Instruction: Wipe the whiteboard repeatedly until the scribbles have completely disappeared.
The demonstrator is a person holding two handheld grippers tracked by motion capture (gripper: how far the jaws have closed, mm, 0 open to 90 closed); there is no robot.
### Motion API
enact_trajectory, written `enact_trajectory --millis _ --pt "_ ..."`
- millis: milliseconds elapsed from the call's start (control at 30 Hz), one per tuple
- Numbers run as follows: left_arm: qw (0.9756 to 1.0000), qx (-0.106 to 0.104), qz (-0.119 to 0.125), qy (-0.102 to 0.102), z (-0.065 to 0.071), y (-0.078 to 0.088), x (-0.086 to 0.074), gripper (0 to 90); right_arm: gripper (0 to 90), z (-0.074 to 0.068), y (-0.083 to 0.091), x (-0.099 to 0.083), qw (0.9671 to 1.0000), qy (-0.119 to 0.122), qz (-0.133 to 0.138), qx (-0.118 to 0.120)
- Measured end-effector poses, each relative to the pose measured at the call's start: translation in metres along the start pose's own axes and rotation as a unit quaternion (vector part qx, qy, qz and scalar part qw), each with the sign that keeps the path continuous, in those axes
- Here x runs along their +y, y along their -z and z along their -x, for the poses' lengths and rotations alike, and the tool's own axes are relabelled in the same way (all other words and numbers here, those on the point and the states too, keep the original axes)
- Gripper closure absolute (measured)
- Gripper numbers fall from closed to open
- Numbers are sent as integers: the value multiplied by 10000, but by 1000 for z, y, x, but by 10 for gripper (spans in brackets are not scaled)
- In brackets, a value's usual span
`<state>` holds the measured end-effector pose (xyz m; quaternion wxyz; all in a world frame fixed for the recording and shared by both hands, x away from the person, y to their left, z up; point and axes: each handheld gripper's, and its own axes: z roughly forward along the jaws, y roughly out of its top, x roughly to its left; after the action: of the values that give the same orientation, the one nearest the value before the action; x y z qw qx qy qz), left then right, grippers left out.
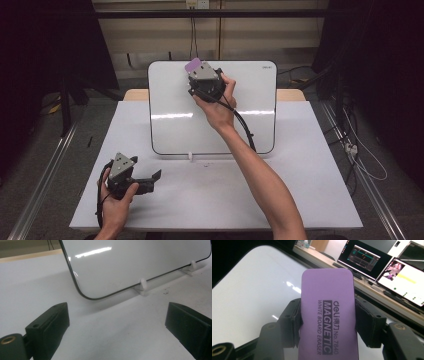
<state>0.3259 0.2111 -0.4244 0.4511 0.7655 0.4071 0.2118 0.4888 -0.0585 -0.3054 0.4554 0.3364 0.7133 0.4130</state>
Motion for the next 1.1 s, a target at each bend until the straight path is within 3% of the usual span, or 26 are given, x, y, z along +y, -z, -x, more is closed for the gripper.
enact_trajectory --millis 100,433,567,1100 --pt "10000 10 30 10 0 1 -1 53 415 -3 8 -9 9998 -25 106 160" --pt "9999 9 21 118 0 0 -3 53 415 9 33 -32 9964 -567 264 573" --pt "9999 30 16 100 0 0 -3 53 415 9 43 -36 9960 -528 351 637" --pt "9999 35 117 69 4 3 0 53 415 6 68 -62 9889 -914 502 1061"
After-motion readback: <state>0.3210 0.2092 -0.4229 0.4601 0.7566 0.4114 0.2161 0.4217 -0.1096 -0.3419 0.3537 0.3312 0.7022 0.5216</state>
